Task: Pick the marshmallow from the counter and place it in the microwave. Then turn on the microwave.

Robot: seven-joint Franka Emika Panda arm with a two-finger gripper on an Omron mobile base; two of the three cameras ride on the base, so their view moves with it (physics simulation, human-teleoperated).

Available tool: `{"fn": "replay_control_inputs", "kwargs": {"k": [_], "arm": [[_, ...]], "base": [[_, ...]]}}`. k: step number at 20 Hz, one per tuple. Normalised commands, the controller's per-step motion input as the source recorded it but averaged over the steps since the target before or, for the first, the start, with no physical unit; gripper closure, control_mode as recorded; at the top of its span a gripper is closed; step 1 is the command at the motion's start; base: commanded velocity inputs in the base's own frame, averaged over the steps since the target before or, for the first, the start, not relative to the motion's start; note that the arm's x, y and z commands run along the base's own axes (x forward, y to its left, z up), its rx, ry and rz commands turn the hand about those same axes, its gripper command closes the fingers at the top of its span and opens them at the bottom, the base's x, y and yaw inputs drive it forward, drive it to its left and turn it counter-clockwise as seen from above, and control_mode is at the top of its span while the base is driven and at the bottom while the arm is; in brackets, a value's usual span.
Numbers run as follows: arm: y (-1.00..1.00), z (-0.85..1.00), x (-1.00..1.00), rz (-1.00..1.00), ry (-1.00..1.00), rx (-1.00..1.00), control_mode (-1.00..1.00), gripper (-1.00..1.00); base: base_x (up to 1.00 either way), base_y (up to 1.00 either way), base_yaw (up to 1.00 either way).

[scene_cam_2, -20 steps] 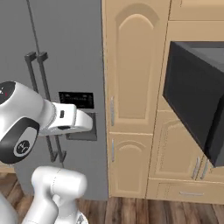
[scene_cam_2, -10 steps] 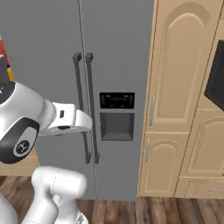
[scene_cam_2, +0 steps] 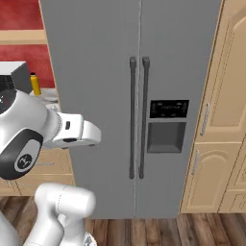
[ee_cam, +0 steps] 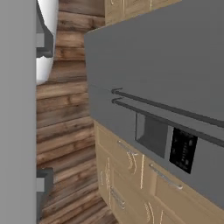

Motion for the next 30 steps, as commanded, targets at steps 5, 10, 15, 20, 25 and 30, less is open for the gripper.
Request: {"fn": "replay_control_inputs", "kwargs": {"k": [5,10,15,20,25,30], "arm": [[0.00,0.00,0.00,0.00,0.00,0.00,1.00,-1.00],[0.00,0.00,0.00,0.00,0.00,0.00,1.00,-1.00],[0.00,0.00,0.00,0.00,0.00,0.00,1.00,-1.00],[0.00,0.00,0.00,0.00,0.00,0.00,1.00,-1.00],[0.00,0.00,0.00,0.00,0.00,0.00,1.00,-1.00],[0.00,0.00,0.00,0.00,0.00,0.00,1.00,-1.00]], "base": [[-0.09,0.76,-0.11],[-0.04,0.76,-0.11],[0.01,0.63,-0.10],[0.12,0.49,-0.10],[0.18,0.52,-0.10],[0.24,0.59,-0.09]]}}
